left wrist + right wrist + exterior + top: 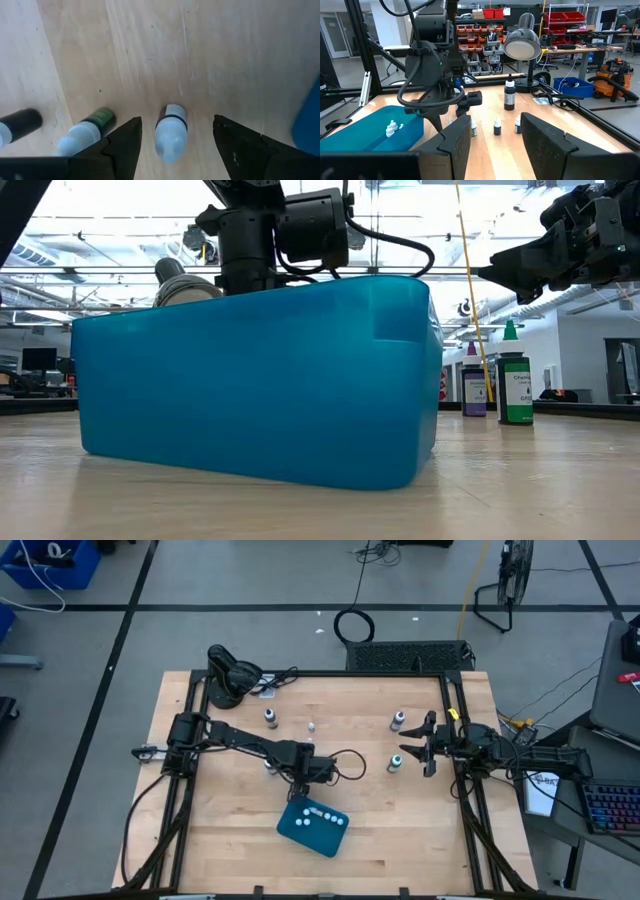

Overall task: Pick & Place food coloring
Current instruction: Put the small orange coloring bottle into the blue bin

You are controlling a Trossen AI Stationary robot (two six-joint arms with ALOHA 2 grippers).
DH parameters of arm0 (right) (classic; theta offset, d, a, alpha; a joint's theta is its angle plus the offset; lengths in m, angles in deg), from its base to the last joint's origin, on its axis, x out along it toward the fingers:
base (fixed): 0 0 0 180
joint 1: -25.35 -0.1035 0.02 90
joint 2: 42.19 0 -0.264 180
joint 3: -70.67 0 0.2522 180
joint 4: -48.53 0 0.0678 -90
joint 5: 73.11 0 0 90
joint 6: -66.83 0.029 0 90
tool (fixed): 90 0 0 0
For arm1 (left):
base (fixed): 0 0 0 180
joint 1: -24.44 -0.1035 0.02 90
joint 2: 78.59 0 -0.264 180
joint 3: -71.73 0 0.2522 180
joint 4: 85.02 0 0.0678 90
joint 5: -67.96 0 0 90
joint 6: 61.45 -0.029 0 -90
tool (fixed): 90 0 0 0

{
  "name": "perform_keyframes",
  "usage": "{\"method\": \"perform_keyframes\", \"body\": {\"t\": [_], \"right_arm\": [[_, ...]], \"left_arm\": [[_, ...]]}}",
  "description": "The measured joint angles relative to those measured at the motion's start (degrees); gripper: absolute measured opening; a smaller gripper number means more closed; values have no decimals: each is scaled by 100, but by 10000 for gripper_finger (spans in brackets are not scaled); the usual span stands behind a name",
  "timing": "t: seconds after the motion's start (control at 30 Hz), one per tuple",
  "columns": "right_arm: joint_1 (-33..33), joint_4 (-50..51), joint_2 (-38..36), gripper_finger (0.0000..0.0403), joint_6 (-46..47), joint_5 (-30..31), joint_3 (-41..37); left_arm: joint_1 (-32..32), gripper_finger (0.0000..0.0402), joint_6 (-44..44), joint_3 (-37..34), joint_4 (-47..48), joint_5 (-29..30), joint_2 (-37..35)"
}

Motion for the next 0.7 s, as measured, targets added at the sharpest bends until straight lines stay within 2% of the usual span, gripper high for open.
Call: {"method": "perform_keyframes", "body": {"t": [0.4,0.5,0.7], "right_arm": [[0,0,0,160,0,2,0],[1,0,0,160,0,1,0],[2,0,0,160,0,0,0]], "left_arm": [[0,240,-12,0,-5,6,0],[-15,213,-12,-2,-26,6,0],[-103,128,3,-2,-71,6,-2]]}}
